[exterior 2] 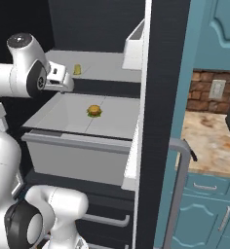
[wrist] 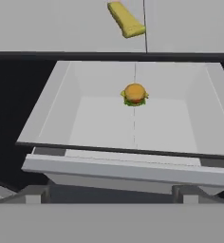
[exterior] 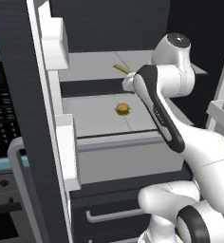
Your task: Retrieve the butter from the fridge and place it on a plate on the dining table. Then retrieve the butter knife by the fridge and place it near the plate.
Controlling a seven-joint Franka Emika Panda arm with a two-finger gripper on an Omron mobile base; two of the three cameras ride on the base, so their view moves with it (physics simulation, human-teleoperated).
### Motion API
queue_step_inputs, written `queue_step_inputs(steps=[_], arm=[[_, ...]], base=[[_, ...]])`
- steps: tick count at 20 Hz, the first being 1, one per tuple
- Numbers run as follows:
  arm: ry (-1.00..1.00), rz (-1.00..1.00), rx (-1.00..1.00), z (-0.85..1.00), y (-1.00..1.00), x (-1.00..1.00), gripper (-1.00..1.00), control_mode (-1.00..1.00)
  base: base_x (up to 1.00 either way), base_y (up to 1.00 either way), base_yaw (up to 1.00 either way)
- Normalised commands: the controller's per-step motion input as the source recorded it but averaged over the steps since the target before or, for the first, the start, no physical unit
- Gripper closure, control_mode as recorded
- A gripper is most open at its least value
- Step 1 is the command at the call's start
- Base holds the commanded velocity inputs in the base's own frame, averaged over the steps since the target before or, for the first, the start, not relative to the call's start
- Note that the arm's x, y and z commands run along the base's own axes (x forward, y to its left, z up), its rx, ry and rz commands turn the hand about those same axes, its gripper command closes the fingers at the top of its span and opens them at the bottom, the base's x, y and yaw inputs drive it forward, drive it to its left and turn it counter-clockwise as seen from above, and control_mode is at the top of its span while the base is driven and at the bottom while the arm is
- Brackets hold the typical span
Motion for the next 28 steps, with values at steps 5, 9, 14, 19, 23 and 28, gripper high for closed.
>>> queue_step_inputs(steps=[5,9,14,19,23,28], arm=[[0.0,0.0,0.0,0.97,-0.2,0.52,-1.0,-1.0],[0.0,0.0,0.0,0.17,-0.18,0.98,-1.0,-1.0],[0.0,0.0,-0.08,-0.49,0.1,0.92,-1.0,-1.0],[-0.03,0.03,-0.04,-0.3,0.07,0.67,-1.0,-1.0],[-0.02,0.08,0.0,-0.12,-0.11,0.48,-1.0,-1.0],[-0.01,0.07,0.0,-0.3,0.0,0.41,-1.0,-1.0]], base=[[0.0,0.0,0.0],[0.0,0.0,0.0],[0.0,0.0,0.0],[0.0,0.0,0.0],[0.0,0.0,0.0],[0.0,0.0,0.0]])
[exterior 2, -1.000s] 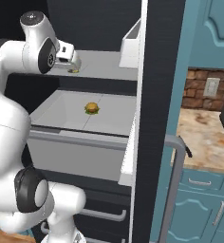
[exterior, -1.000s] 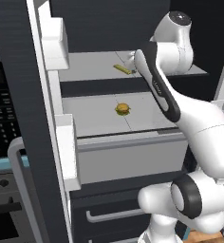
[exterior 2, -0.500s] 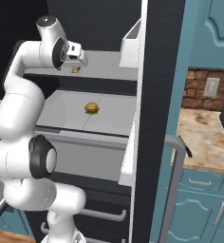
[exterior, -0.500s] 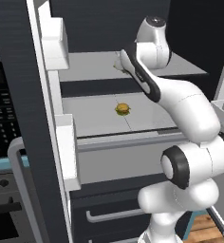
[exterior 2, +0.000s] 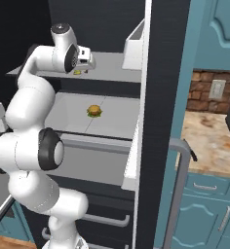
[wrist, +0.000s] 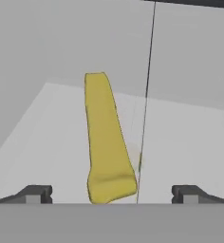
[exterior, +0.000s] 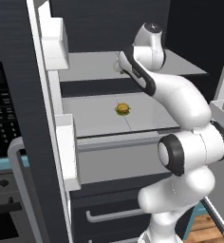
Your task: Retrieve the butter from the fridge and place it on a plate on the dining table. Then retrieve the butter knife by the fridge and place it near the plate.
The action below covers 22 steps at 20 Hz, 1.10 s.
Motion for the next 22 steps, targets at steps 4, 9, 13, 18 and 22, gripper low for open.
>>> queue_step_inputs(steps=[4,9,13,18,22], arm=[[0.0,0.01,0.0,-0.08,0.0,0.49,-1.0,-1.0],[0.0,0.0,0.0,-0.08,0.0,0.41,-1.0,-1.0],[0.0,0.0,0.0,-0.43,0.02,0.0,1.0,-1.0],[0.0,0.0,0.0,-0.3,0.09,0.0,1.0,-1.0],[-0.01,0.0,0.0,0.13,0.0,-0.6,1.0,-1.0]], base=[[0.0,0.0,0.0],[0.0,0.0,0.0],[0.0,0.0,0.0],[0.0,0.0,0.0],[0.0,0.0,0.0]])
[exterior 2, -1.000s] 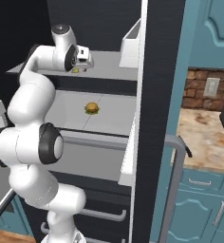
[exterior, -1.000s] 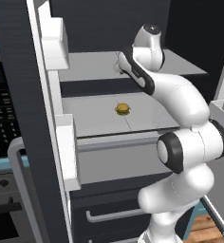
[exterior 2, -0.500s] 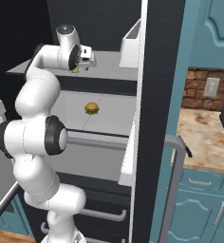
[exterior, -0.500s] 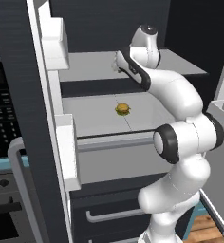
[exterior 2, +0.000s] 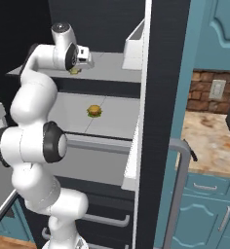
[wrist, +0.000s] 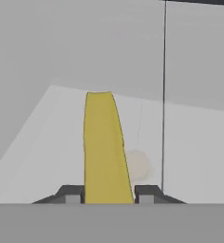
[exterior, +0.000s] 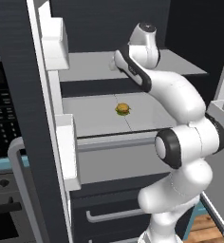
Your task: Retrieve the butter from the fridge and place it on a plate on the dining table. Then retrieve the butter knife by the fridge and place it near the plate.
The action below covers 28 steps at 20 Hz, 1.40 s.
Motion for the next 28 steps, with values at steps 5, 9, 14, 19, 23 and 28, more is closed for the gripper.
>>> queue_step_inputs(steps=[5,9,14,19,23,28], arm=[[0.0,-0.01,0.0,0.2,-0.07,-1.0,1.0,-1.0],[-0.07,-0.03,0.0,0.0,-0.06,-1.0,1.0,-1.0],[-0.09,-0.06,0.0,0.0,-0.04,-1.0,1.0,-1.0],[0.0,-0.07,0.01,0.0,-0.09,-1.0,1.0,-1.0],[0.02,-0.1,0.01,-0.39,-0.12,-0.99,1.0,-1.0],[0.05,-0.11,0.01,-0.36,-0.14,-0.85,1.0,-1.0]], base=[[0.0,0.0,0.0],[0.0,0.0,0.0],[0.0,0.0,0.0],[0.0,0.0,0.0],[0.0,0.0,0.0],[0.0,0.0,0.0]])
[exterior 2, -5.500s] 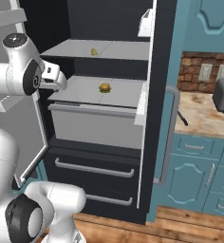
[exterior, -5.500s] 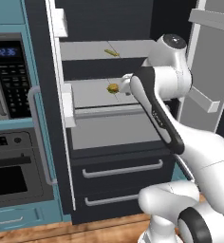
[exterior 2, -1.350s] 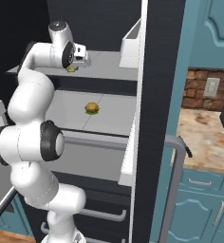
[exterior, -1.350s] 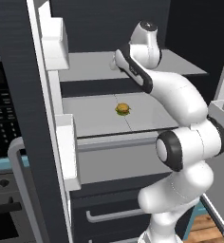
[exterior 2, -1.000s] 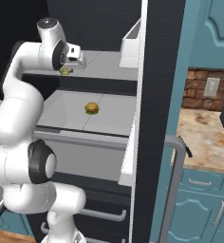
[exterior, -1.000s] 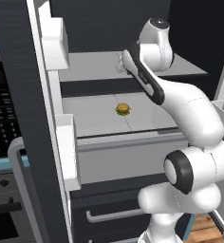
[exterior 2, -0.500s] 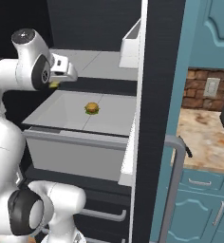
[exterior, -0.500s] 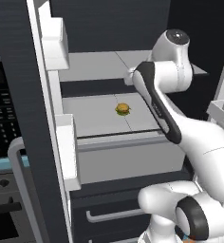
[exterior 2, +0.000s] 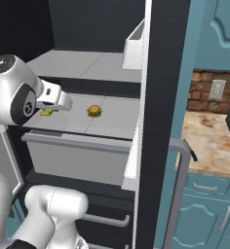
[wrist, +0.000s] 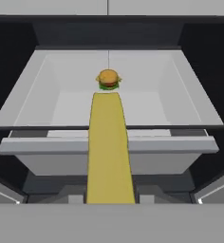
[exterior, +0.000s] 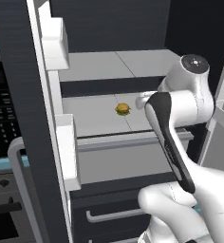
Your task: Retrieve the butter from the fridge and place it on a plate on the dining table. Then retrieve the butter knife by the fridge and place it near the plate.
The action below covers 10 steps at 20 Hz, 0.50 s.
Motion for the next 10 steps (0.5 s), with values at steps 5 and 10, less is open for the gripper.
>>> queue_step_inputs(steps=[5,10], arm=[[0.03,-0.02,0.0,-0.09,0.0,-0.23,1.0,-1.0],[0.0,0.0,0.0,0.0,0.0,0.0,1.0,1.0]], base=[[0.0,0.0,0.0],[-0.49,-0.07,-0.04]])
